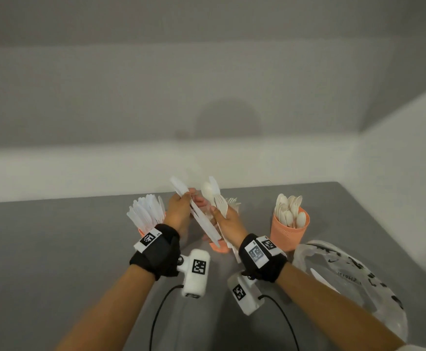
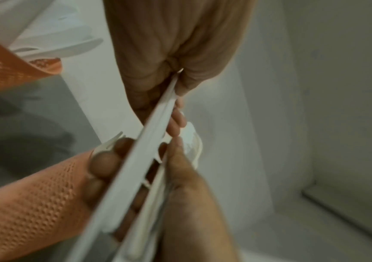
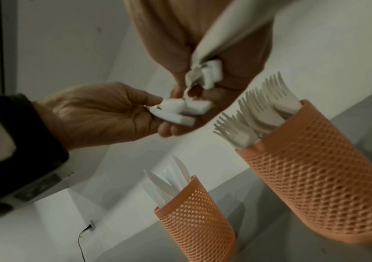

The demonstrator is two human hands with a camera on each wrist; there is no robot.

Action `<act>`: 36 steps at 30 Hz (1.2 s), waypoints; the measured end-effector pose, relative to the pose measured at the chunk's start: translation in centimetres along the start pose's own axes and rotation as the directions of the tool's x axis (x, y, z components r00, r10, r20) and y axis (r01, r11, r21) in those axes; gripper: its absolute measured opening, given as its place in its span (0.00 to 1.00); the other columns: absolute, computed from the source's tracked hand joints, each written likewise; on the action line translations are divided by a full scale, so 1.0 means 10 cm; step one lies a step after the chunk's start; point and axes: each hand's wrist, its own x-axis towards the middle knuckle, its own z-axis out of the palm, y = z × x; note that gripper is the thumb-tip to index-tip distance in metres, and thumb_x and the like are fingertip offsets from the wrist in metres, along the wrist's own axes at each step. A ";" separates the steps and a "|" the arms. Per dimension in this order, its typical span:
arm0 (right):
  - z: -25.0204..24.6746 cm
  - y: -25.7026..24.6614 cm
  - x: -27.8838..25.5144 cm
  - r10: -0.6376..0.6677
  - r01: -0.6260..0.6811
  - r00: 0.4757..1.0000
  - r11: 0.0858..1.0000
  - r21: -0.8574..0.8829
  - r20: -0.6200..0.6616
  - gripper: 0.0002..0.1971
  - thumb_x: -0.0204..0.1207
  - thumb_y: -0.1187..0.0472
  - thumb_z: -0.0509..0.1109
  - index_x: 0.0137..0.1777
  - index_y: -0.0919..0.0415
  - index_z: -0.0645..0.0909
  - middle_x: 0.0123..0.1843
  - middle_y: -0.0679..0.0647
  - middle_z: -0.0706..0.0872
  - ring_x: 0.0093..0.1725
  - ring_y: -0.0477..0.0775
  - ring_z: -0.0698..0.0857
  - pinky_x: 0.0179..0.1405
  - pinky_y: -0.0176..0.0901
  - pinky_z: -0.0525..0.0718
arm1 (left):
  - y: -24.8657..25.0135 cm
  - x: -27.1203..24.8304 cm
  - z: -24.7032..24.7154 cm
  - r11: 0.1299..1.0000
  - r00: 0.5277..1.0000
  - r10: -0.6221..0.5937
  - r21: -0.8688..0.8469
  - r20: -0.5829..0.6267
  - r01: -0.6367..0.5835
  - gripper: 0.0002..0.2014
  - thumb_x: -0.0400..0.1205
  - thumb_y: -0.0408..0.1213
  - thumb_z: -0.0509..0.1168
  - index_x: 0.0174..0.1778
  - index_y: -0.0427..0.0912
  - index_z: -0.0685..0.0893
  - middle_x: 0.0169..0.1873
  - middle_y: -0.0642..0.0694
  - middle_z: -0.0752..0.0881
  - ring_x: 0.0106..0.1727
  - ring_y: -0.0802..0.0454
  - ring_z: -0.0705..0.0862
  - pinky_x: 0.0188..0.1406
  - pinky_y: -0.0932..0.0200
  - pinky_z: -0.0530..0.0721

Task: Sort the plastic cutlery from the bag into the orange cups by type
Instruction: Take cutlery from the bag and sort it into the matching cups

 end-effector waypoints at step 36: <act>0.08 0.03 0.11 0.218 -0.215 0.975 0.975 0.059 -0.040 0.21 0.81 0.42 0.57 0.34 0.57 0.73 0.14 0.45 0.64 0.11 0.41 0.62 0.12 0.29 0.59 | -0.39 0.39 -0.87 0.279 0.857 0.459 0.877 0.235 -0.391 0.18 0.86 0.42 0.54 0.54 0.32 0.84 0.50 0.38 0.85 0.54 0.41 0.82 0.52 0.53 0.77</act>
